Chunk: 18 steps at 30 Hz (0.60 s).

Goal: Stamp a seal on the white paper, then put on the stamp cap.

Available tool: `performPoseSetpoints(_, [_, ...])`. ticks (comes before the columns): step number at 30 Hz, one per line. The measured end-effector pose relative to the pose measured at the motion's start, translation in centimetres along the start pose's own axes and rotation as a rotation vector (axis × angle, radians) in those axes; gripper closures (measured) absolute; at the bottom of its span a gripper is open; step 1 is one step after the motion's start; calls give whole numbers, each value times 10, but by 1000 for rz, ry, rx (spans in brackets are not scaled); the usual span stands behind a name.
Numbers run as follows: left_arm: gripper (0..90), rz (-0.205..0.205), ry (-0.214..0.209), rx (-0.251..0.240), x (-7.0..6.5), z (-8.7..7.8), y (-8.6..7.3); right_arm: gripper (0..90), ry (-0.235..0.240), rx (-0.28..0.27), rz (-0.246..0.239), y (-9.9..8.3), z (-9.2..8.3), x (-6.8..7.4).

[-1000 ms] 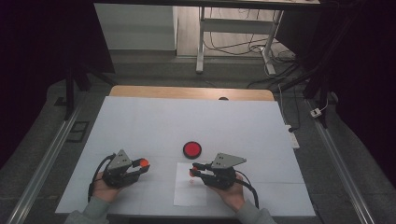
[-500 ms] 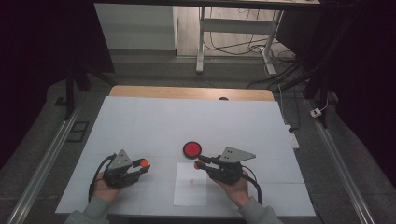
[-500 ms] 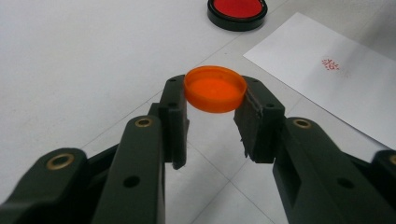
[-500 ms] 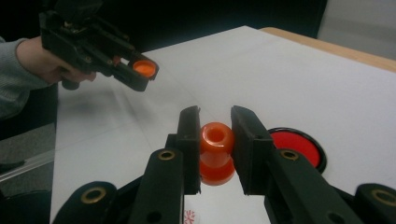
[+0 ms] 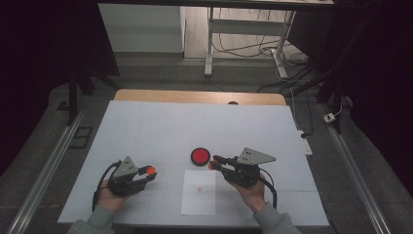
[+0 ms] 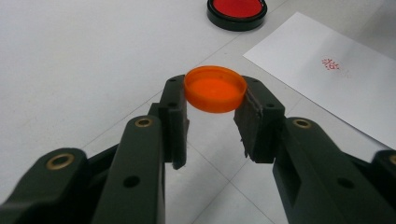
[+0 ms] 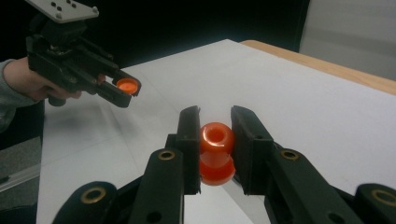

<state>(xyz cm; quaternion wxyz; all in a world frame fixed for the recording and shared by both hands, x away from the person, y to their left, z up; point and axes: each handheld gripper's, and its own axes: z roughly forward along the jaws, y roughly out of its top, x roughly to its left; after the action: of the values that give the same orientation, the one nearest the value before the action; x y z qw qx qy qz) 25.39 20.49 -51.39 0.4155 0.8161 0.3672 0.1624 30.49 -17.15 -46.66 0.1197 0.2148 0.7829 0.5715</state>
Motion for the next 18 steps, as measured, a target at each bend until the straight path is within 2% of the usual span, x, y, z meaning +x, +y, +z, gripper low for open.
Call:
performPoseSetpoints(9, [643, 5, 3, -1, 0, 0, 0, 726, -19, -26, 8, 8, -11, -8])
performPoseSetpoints(18, [643, 5, 4, -4, 0, 0, 0, 726, -24, -30, 7, 10, -14, -11])
